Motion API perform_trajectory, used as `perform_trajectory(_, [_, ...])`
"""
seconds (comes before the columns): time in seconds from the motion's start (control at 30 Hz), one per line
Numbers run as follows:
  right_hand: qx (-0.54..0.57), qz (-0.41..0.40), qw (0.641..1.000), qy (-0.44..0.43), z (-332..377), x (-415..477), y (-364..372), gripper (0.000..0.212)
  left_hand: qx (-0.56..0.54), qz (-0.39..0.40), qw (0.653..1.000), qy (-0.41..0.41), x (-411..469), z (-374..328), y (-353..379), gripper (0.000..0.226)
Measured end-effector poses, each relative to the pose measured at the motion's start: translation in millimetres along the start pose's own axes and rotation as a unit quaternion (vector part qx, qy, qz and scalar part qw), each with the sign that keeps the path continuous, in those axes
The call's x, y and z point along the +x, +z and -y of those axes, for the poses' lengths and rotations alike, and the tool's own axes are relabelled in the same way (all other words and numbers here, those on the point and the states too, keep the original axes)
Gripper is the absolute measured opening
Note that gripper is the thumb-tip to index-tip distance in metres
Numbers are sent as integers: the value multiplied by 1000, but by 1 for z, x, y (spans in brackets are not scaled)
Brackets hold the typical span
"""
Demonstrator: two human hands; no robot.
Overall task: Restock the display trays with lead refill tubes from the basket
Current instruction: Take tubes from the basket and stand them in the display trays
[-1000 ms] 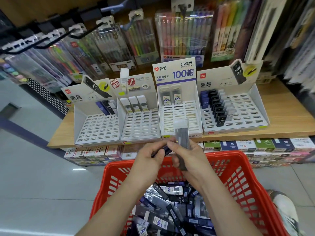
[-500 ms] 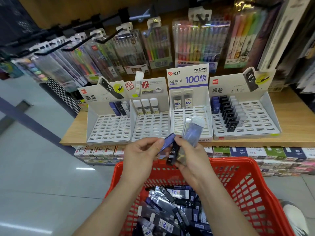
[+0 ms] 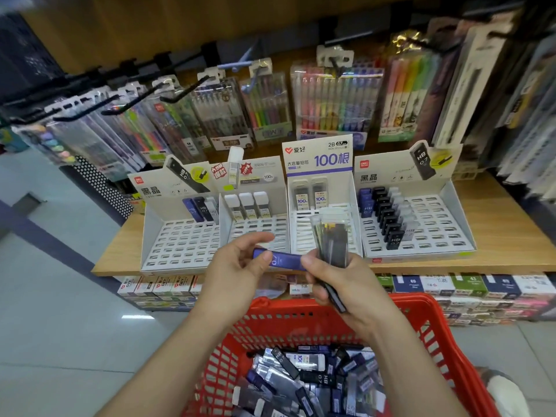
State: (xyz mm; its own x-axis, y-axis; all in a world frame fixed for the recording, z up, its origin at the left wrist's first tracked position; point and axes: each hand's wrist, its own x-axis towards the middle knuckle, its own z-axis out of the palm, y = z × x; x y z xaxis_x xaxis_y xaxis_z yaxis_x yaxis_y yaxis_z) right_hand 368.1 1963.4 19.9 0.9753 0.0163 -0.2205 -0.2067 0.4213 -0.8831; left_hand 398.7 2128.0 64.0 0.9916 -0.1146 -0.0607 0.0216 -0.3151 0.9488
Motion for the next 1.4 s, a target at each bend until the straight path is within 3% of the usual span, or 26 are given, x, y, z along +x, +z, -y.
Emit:
perform_trajectory(0.1, [-25,-23,999,-7,4,-2,-15,13,-55,6,998,-15,10,-12,9,18])
perform_trajectory(0.23, [23,-64,998,-6,8,-6,-30,17,-75,39,996,-14,30,-24,34,19])
perform_trajectory(0.33, [83,-104,991,-3,11,-9,-47,16,-14,40,999,22,52,-36,59,25])
perform_trajectory(0.47, [131,-149,980,-23,22,-14,-83,9,81,31,994,61,87,-49,97,15])
perform_trajectory(0.67, [206,-232,948,-73,31,-12,-128,13,292,39,940,172,121,-42,146,10])
perform_trajectory(0.87, [244,-199,946,-73,24,-11,-126,32,363,64,905,211,128,-29,161,16])
perform_trajectory(1.17, [232,-202,951,-43,19,-13,-126,33,406,114,879,223,133,-33,164,20])
perform_trajectory(1.4, [239,-210,947,-41,17,-11,-127,34,402,97,884,219,135,-22,170,9])
